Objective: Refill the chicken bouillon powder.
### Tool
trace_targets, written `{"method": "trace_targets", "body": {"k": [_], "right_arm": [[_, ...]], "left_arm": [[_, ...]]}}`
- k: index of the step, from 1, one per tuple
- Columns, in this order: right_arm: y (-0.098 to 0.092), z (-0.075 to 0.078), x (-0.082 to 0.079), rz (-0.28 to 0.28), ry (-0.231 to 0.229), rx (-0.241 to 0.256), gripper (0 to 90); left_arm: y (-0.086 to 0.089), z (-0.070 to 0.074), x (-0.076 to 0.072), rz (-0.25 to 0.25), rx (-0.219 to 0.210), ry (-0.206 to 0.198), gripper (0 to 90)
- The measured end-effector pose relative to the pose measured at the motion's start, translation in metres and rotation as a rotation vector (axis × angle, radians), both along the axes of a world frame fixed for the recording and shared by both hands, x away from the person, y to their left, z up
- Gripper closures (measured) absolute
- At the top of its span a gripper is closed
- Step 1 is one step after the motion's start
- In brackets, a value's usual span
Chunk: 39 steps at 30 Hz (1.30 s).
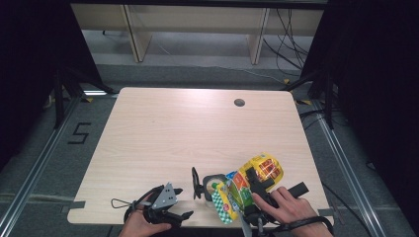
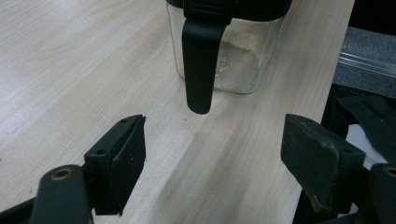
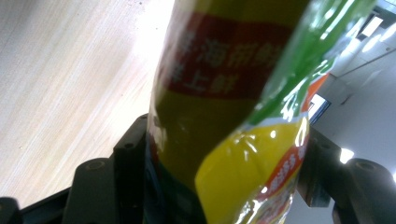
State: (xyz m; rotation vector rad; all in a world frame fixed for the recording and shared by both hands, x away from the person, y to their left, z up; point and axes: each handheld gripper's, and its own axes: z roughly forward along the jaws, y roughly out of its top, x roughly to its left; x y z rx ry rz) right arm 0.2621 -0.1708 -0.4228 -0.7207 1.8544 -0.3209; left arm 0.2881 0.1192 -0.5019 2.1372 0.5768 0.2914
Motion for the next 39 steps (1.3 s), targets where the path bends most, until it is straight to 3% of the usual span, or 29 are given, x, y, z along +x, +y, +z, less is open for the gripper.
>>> {"method": "trace_targets", "body": {"k": [1, 2, 4, 6, 8, 10, 12, 13, 15, 17, 19, 20, 22, 23, 24, 26, 27, 29, 31, 34, 35, 36, 37, 38, 39], "right_arm": [[-0.0021, -0.0063, -0.0027, -0.040, -0.025, 0.023, 35.2], [-0.0012, -0.0088, -0.0029, -0.055, -0.008, 0.011, 35.6], [-0.0014, -0.0087, -0.0019, -0.035, -0.007, 0.030, 36.0], [-0.0041, -0.0089, -0.0034, -0.068, -0.012, 0.054, 36.1], [-0.0042, -0.0068, -0.0032, -0.076, -0.010, 0.047, 36.1], [-0.0047, -0.0071, -0.0033, -0.081, -0.003, 0.051, 36.1], [-0.0026, -0.0085, -0.0022, -0.038, -0.015, 0.032, 36.2], [-0.0039, -0.0099, -0.0039, -0.067, -0.010, 0.060, 36.2], [-0.0031, -0.0086, -0.0041, -0.078, 0.004, 0.046, 36.2], [-0.0018, -0.0052, -0.0031, -0.043, -0.005, 0.022, 36.2], [-0.0028, -0.0047, -0.0035, -0.036, -0.020, 0.033, 36.2], [-0.0026, -0.0051, -0.0033, -0.038, -0.018, 0.027, 36.2], [-0.0024, -0.0062, -0.0031, -0.039, -0.018, 0.018, 36.2], [-0.0027, -0.0073, -0.0023, -0.047, 0.011, 0.030, 36.3], [-0.0030, -0.0077, -0.0024, -0.034, -0.008, 0.034, 36.3], [-0.0024, -0.0069, -0.0025, -0.047, 0.008, 0.026, 36.3], [-0.0026, -0.0066, -0.0031, -0.035, -0.017, 0.023, 36.3], [-0.0030, -0.0043, -0.0040, -0.032, -0.025, 0.027, 36.3], [-0.0026, -0.0035, -0.0046, -0.051, -0.008, 0.004, 36.3], [-0.0028, -0.0052, -0.0039, -0.048, -0.019, -0.005, 36.3], [-0.0019, -0.0038, -0.0022, -0.009, -0.036, -0.031, 36.3], [-0.0019, -0.0038, -0.0022, -0.009, -0.036, -0.031, 36.3], [-0.0019, -0.0043, -0.0045, -0.043, -0.013, 0.000, 36.3], [-0.0017, -0.0039, -0.0049, -0.030, -0.033, 0.001, 36.3], [-0.0013, -0.0030, -0.0049, -0.036, -0.023, -0.003, 36.3]], "left_arm": [[0.0000, -0.0001, 0.0000, 0.001, 0.000, 0.000, 22.0], [-0.0001, -0.0002, 0.0000, 0.000, 0.000, 0.001, 22.0], [0.0010, 0.0005, 0.0004, -0.011, 0.018, -0.003, 22.0], [0.0000, -0.0002, 0.0000, 0.000, -0.002, 0.000, 22.0], [-0.0005, -0.0006, 0.0000, 0.004, -0.009, 0.003, 22.0], [-0.0001, -0.0002, 0.0002, -0.001, 0.000, 0.000, 22.0], [0.0008, 0.0005, 0.0005, -0.010, 0.017, -0.004, 22.0], [0.0009, 0.0006, 0.0005, -0.011, 0.017, -0.003, 22.0], [0.0004, 0.0000, 0.0003, -0.007, 0.000, 0.000, 22.0], [0.0002, -0.0002, 0.0005, -0.002, -0.006, 0.001, 22.0], [0.0002, -0.0002, 0.0005, -0.002, -0.004, 0.001, 22.0], [0.0011, 0.0007, 0.0005, -0.012, 0.019, -0.004, 22.0], [0.0009, 0.0007, 0.0004, -0.011, 0.018, -0.004, 22.0], [0.0010, 0.0008, 0.0005, -0.011, 0.019, -0.004, 22.0], [0.0010, 0.0007, 0.0006, -0.009, 0.016, -0.004, 22.0], [0.0000, -0.0002, 0.0003, -0.003, -0.004, 0.000, 22.0], [0.0003, 0.0000, 0.0004, -0.003, -0.003, 0.000, 22.0], [0.0002, -0.0002, 0.0004, -0.005, -0.005, -0.003, 22.0], [0.0010, 0.0006, 0.0010, -0.011, 0.019, -0.008, 22.0], [0.0009, 0.0012, 0.0011, -0.010, 0.030, -0.005, 22.0], [0.0004, 0.0004, 0.0008, -0.010, 0.021, -0.006, 22.0], [0.0004, 0.0004, 0.0008, -0.010, 0.021, -0.006, 22.0], [0.0003, 0.0005, 0.0007, -0.011, 0.020, -0.002, 22.0], [0.0009, 0.0013, 0.0012, -0.016, 0.024, -0.006, 22.0], [0.0006, 0.0011, 0.0007, -0.008, 0.017, 0.000, 22.0]]}}
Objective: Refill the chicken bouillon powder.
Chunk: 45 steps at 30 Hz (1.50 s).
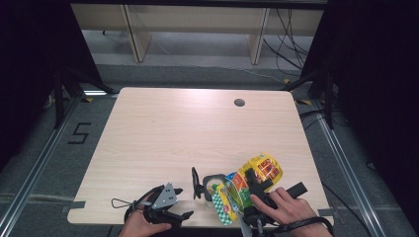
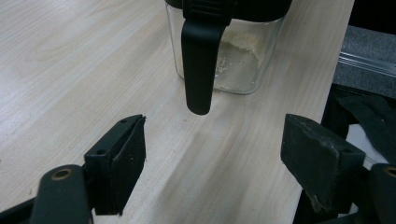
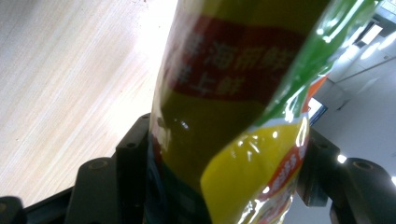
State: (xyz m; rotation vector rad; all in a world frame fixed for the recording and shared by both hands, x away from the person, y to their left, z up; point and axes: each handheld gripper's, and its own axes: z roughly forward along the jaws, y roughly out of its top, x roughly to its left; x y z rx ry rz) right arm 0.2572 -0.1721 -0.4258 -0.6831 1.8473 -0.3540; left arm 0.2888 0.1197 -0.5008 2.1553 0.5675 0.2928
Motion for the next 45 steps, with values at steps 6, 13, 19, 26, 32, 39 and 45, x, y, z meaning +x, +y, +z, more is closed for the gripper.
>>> {"method": "trace_targets", "body": {"k": [6, 13, 19, 26, 32, 39, 45], "right_arm": [[0.0001, 0.0001, 0.0015, -0.001, 0.012, -0.001, 36.3], [-0.0004, -0.0004, 0.0017, 0.004, 0.014, -0.008, 36.4], [-0.0006, 0.0009, 0.0010, 0.010, 0.012, -0.008, 36.3], [-0.0001, -0.0003, 0.0036, 0.026, 0.020, -0.023, 36.4], [-0.0008, -0.0002, 0.0015, 0.003, 0.023, -0.005, 36.4], [-0.0010, -0.0004, 0.0016, 0.000, 0.031, -0.004, 36.4], [-0.0015, -0.0010, 0.0015, 0.005, 0.022, 0.001, 36.4]], "left_arm": [[0.0001, 0.0000, 0.0001, -0.001, 0.002, -0.001, 22.0], [0.0002, 0.0003, -0.0001, -0.003, 0.003, -0.002, 22.0], [0.0002, 0.0003, -0.0001, -0.002, 0.002, -0.002, 22.0], [0.0015, 0.0012, 0.0007, -0.009, 0.014, 0.000, 22.0], [0.0008, 0.0009, 0.0003, -0.008, 0.004, 0.004, 22.0], [0.0008, 0.0012, -0.0001, 0.001, -0.001, 0.014, 22.0], [0.0009, 0.0015, 0.0000, 0.000, 0.000, 0.016, 22.0]]}}
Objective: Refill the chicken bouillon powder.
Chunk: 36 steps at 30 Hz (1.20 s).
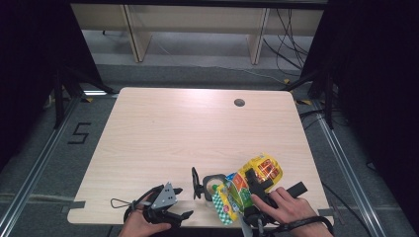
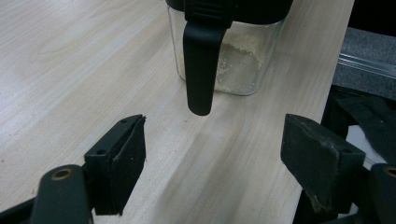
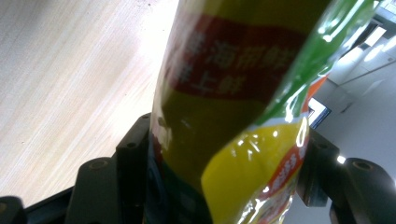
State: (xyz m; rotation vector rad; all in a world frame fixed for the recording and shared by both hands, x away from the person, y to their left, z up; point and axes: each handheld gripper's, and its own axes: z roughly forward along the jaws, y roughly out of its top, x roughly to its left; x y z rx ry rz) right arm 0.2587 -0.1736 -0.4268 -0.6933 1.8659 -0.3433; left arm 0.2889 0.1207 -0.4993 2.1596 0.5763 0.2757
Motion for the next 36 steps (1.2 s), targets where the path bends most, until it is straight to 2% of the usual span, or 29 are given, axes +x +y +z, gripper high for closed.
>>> {"method": "trace_targets", "body": {"k": [2, 3, 8, 9, 11, 12, 13, 15, 17, 23, 25, 26, 28, 29, 31, 32, 33, 36], "right_arm": [[0.0012, 0.0011, 0.0015, 0.017, 0.012, -0.015, 36.4], [-0.0001, 0.0003, 0.0004, -0.005, 0.014, 0.001, 36.5], [-0.0001, 0.0001, 0.0004, -0.004, 0.013, 0.002, 36.4], [0.0005, 0.0005, 0.0010, 0.010, 0.013, -0.006, 36.4], [-0.0020, -0.0014, -0.0010, -0.034, 0.013, 0.027, 36.5], [-0.0020, -0.0014, -0.0010, -0.034, 0.013, 0.027, 36.5], [-0.0004, -0.0001, 0.0006, -0.004, 0.016, 0.006, 36.4], [-0.0003, 0.0001, 0.0009, 0.000, 0.017, 0.003, 36.4], [-0.0013, -0.0007, 0.0001, 0.005, -0.005, 0.014, 36.4], [-0.0018, 0.0008, 0.0003, 0.009, 0.002, 0.005, 36.4], [-0.0025, 0.0014, -0.0003, 0.011, -0.022, 0.002, 36.5], [-0.0025, 0.0017, -0.0004, -0.007, -0.009, -0.001, 36.5], [-0.0030, 0.0018, 0.0000, 0.008, -0.023, 0.001, 36.5], [-0.0029, 0.0028, 0.0010, 0.005, -0.001, -0.009, 36.5], [-0.0032, 0.0020, 0.0008, -0.005, 0.004, 0.003, 36.5], [-0.0029, 0.0030, 0.0021, 0.033, -0.017, -0.021, 36.5], [-0.0026, 0.0033, 0.0021, 0.023, -0.001, -0.024, 36.5], [-0.0034, 0.0013, 0.0002, 0.013, -0.018, 0.003, 36.5]], "left_arm": [[0.0000, -0.0001, 0.0000, 0.000, 0.000, 0.000, 22.0], [-0.0003, -0.0008, -0.0002, 0.003, -0.007, -0.008, 22.0], [-0.0002, -0.0009, -0.0001, 0.003, -0.012, -0.008, 22.0], [-0.0002, -0.0007, -0.0003, 0.007, -0.008, -0.010, 22.0], [-0.0005, -0.0013, -0.0003, 0.010, -0.016, -0.014, 22.0], [-0.0005, -0.0013, -0.0003, 0.010, -0.016, -0.014, 22.0], [-0.0004, -0.0013, -0.0003, 0.007, -0.015, -0.013, 22.0], [-0.0003, -0.0013, -0.0001, 0.003, -0.013, -0.011, 22.0], [-0.0002, -0.0011, -0.0001, 0.003, -0.013, -0.010, 22.0], [-0.0003, -0.0009, -0.0005, 0.010, -0.011, -0.016, 22.0], [-0.0001, -0.0009, -0.0003, 0.004, -0.011, -0.010, 22.0], [-0.0003, -0.0010, -0.0006, 0.010, -0.011, -0.015, 22.0], [-0.0003, -0.0007, -0.0003, 0.007, -0.008, -0.010, 22.0], [-0.0004, -0.0013, -0.0004, 0.007, -0.012, -0.016, 22.0], [-0.0002, -0.0004, -0.0005, 0.010, -0.005, -0.011, 22.0], [-0.0003, -0.0009, -0.0005, 0.011, -0.011, -0.016, 22.0], [-0.0002, -0.0006, -0.0004, 0.009, -0.008, -0.012, 22.0], [-0.0004, -0.0015, -0.0004, 0.009, -0.016, -0.017, 22.0]]}}
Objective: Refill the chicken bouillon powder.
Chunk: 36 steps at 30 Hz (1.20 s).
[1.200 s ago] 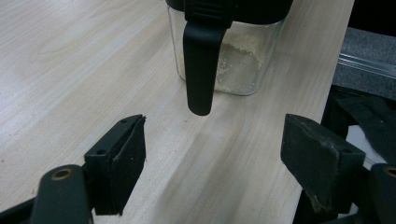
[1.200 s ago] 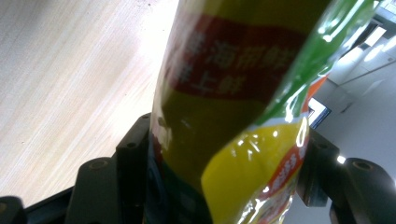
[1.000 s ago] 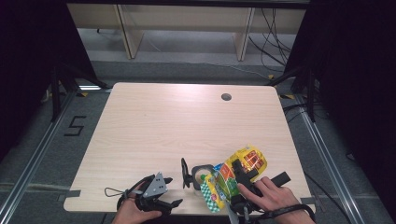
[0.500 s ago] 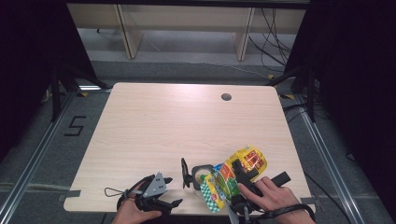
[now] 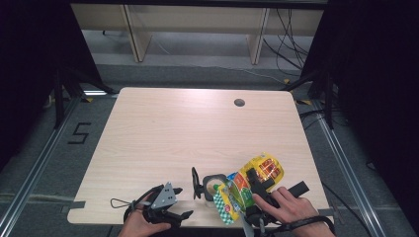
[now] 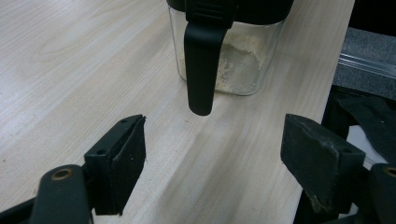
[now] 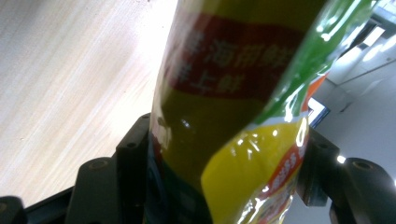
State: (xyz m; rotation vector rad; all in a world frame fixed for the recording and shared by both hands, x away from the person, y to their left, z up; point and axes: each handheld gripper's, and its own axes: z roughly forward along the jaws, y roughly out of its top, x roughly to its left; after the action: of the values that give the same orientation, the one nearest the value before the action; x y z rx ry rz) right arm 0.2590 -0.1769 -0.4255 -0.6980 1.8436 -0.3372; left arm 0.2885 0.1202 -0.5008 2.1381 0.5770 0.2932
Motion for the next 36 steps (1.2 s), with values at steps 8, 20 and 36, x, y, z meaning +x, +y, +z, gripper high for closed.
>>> {"method": "trace_targets", "body": {"k": [8, 20, 36], "right_arm": [[-0.0017, 0.0027, 0.0007, -0.013, -0.010, -0.009, 36.5], [0.0011, 0.0010, 0.0003, -0.018, 0.030, -0.006, 36.5], [0.0013, 0.0003, 0.0003, -0.017, 0.033, -0.001, 36.7]], "left_arm": [[0.0001, 0.0008, 0.0006, -0.010, 0.011, 0.006, 22.0], [0.0000, 0.0001, 0.0002, -0.008, 0.005, 0.006, 22.0], [0.0010, 0.0012, 0.0011, -0.019, 0.030, -0.003, 22.0]]}}
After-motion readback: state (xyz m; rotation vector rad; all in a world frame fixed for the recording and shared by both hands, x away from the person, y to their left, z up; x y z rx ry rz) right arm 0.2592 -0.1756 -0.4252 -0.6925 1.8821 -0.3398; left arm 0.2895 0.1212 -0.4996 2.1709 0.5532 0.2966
